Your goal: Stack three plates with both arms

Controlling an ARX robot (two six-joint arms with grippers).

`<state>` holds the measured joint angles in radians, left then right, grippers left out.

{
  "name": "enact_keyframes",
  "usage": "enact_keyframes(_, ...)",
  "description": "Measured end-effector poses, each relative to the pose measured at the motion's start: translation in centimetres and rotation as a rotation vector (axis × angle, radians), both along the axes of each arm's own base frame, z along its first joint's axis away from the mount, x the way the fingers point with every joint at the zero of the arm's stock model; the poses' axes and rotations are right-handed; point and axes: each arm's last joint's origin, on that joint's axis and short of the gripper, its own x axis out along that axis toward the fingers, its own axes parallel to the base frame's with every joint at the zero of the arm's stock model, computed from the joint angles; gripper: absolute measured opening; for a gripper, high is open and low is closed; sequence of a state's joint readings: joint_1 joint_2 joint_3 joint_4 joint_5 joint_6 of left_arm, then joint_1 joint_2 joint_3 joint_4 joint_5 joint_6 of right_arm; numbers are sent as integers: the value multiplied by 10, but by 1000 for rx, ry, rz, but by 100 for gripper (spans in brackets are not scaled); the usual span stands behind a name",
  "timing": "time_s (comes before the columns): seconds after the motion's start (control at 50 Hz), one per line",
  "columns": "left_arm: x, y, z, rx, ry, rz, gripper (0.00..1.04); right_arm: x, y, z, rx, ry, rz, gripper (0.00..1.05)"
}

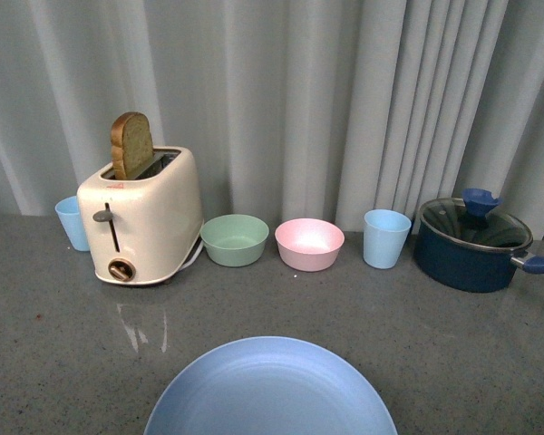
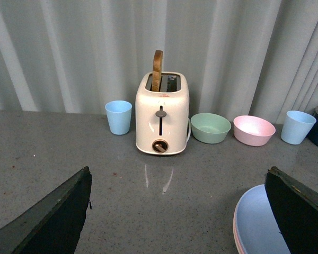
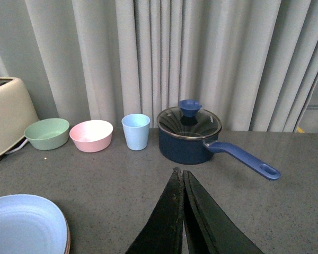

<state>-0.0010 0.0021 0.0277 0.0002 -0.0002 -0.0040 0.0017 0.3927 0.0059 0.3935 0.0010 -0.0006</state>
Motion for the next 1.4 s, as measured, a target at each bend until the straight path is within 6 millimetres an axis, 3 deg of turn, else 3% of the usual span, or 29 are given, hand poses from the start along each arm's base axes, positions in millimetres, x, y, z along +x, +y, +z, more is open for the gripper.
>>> enact_keyframes(1.061,0,0,0,0,-1,0,98,-25,0,-3,0,3,2,3)
enact_keyframes(1.121,0,0,0,0,-1,0,98,-25,0,-3,0,3,2,11)
enact_keyframes(1.241,0,0,0,0,-1,0,98,-25,0,-3,0,4,2,41)
enact_keyframes(1.401,0,0,0,0,-1,0,98,-25,0,-3,0,4,2,67)
